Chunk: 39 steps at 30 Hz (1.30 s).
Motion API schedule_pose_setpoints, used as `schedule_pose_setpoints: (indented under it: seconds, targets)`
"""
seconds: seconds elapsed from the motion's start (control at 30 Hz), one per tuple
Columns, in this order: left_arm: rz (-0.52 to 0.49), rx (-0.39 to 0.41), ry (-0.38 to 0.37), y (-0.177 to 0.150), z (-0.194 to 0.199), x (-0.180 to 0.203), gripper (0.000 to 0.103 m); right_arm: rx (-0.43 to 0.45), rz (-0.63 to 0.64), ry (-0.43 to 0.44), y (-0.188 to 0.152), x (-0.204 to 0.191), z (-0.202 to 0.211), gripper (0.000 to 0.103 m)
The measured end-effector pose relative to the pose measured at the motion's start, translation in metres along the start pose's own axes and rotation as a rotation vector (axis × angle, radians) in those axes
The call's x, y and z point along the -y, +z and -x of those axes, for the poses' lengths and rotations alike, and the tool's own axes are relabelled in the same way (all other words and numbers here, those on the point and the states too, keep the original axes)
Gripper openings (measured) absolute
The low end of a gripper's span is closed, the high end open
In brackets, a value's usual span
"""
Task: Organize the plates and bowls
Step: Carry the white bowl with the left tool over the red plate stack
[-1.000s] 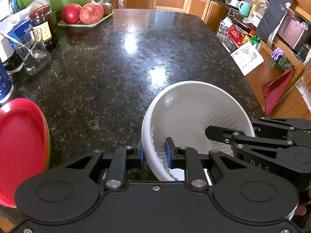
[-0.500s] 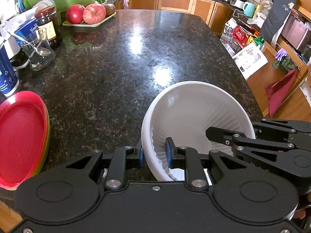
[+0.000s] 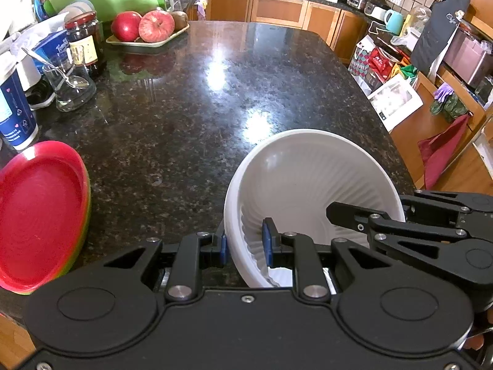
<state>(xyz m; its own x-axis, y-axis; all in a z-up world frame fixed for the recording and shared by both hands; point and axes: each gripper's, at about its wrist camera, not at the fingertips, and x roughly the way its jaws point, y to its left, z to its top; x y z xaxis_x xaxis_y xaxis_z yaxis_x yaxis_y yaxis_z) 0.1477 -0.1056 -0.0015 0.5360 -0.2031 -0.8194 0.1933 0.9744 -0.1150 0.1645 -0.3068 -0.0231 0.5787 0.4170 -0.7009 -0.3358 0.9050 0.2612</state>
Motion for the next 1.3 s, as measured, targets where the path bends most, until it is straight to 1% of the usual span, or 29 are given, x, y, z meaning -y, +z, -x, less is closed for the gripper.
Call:
schedule_pose_setpoints:
  seconds: [0.13,0.27,0.43,0.67,0.9,1.1,1.3]
  targets:
    - [-0.009,0.012,0.002,-0.003,0.008,-0.012,0.029,0.01,0.008,-0.003,0.002,-0.016,-0.001,0.02]
    - [-0.02,0.024,0.007,-0.005,0.018,-0.033,0.029,0.013,0.013,-0.006,0.007,-0.041,-0.007,0.021]
    - [-0.027,0.032,0.002,-0.006,0.036,-0.069,0.029,0.022,0.025,-0.01,0.02,-0.083,-0.017,0.021]
    - [-0.044,0.053,0.019,-0.007,0.06,-0.123,0.029,0.034,0.024,0.003,0.04,-0.146,-0.041,0.021]
    - [-0.03,0.049,0.014,-0.005,0.07,-0.176,0.029,0.034,0.05,0.004,0.054,-0.203,-0.071,0.021]
    - [-0.026,0.017,0.004,-0.006,0.065,-0.204,0.029,0.015,0.032,-0.012,0.055,-0.228,-0.094,0.021]
    - [-0.051,-0.017,-0.018,-0.004,0.058,-0.217,0.029,-0.008,-0.006,-0.039,0.053,-0.238,-0.108,0.021]
